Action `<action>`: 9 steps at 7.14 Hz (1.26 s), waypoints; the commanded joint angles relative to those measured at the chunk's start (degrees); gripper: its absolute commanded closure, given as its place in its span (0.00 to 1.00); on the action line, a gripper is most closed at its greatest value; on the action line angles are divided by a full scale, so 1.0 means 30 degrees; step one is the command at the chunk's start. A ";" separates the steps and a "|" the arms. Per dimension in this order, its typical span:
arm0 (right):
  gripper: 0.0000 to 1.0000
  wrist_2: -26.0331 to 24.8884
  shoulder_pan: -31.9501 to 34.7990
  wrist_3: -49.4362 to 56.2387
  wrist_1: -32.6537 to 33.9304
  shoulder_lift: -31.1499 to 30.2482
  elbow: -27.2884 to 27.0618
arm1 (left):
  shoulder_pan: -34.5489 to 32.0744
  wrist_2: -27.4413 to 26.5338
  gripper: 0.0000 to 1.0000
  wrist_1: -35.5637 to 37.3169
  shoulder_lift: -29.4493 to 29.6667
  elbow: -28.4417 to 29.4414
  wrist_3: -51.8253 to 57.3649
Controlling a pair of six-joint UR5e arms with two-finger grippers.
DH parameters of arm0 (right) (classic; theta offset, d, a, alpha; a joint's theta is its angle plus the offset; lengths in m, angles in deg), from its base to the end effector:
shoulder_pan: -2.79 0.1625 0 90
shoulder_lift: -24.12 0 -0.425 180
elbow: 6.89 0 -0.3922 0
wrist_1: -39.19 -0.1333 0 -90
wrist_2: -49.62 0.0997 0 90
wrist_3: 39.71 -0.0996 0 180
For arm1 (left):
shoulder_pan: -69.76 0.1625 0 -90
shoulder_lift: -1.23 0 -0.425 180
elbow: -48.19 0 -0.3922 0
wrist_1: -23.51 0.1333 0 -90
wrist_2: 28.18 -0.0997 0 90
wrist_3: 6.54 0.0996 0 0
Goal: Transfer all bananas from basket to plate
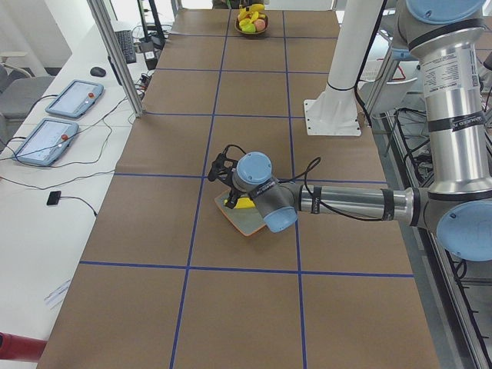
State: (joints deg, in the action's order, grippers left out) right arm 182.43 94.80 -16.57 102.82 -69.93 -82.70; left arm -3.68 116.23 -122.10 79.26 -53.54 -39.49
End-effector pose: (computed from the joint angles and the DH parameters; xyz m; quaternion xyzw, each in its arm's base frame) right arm 0.0814 -0.4489 0.7674 0.1437 -0.3409 -0.1957 0.9082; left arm 0.0663 -0.4064 0.5308 0.2057 0.5407 0.0980 0.8098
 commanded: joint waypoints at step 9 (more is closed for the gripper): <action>1.00 -0.0089 0.0091 -0.1140 0.1571 0.1308 -0.3027 | 0.0020 -0.0029 0.00 0.0078 0.0386 0.0247 -0.0059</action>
State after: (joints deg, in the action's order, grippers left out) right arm 182.30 94.88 -17.49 103.66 -69.00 -89.44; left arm -3.62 116.14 -121.96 80.17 -52.92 -39.57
